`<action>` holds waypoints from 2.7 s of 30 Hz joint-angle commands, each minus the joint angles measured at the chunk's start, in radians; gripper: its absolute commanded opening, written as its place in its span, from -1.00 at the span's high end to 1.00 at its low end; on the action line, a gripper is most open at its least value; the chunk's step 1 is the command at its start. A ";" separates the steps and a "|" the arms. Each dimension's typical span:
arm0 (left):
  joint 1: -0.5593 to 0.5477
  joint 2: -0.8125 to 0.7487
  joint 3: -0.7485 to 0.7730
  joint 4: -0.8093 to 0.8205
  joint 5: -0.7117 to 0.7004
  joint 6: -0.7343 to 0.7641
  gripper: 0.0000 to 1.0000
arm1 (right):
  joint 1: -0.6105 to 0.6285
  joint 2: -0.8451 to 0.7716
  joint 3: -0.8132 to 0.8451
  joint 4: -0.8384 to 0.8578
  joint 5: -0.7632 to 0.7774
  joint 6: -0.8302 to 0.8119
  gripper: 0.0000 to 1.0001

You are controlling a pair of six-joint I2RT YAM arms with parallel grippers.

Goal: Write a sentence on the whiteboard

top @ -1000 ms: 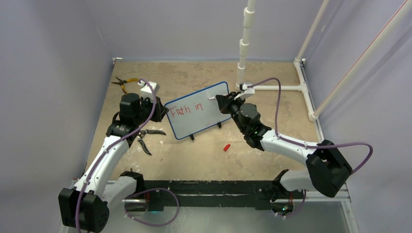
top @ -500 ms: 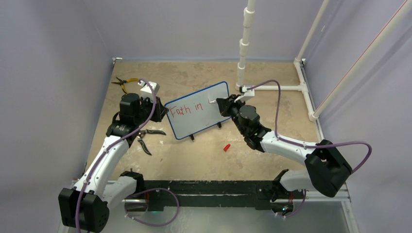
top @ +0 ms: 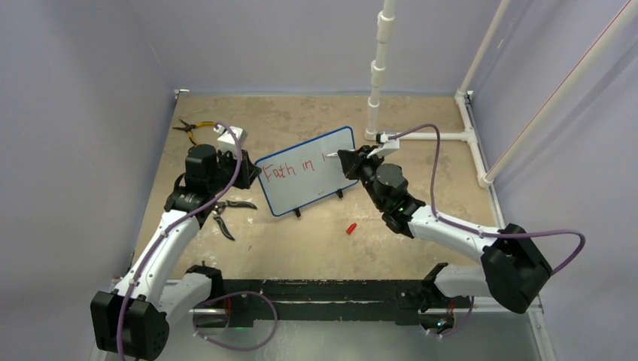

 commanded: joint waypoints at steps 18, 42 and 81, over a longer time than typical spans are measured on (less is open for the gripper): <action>0.000 0.005 -0.006 0.009 0.014 0.015 1.00 | -0.037 0.036 0.072 0.016 0.005 -0.053 1.00; 0.000 0.009 -0.007 0.008 0.013 0.015 1.00 | -0.037 0.126 -0.014 0.055 -0.111 -0.008 1.00; 0.000 0.006 -0.007 0.006 0.009 0.016 1.00 | -0.121 0.076 0.091 0.054 -0.125 -0.011 1.00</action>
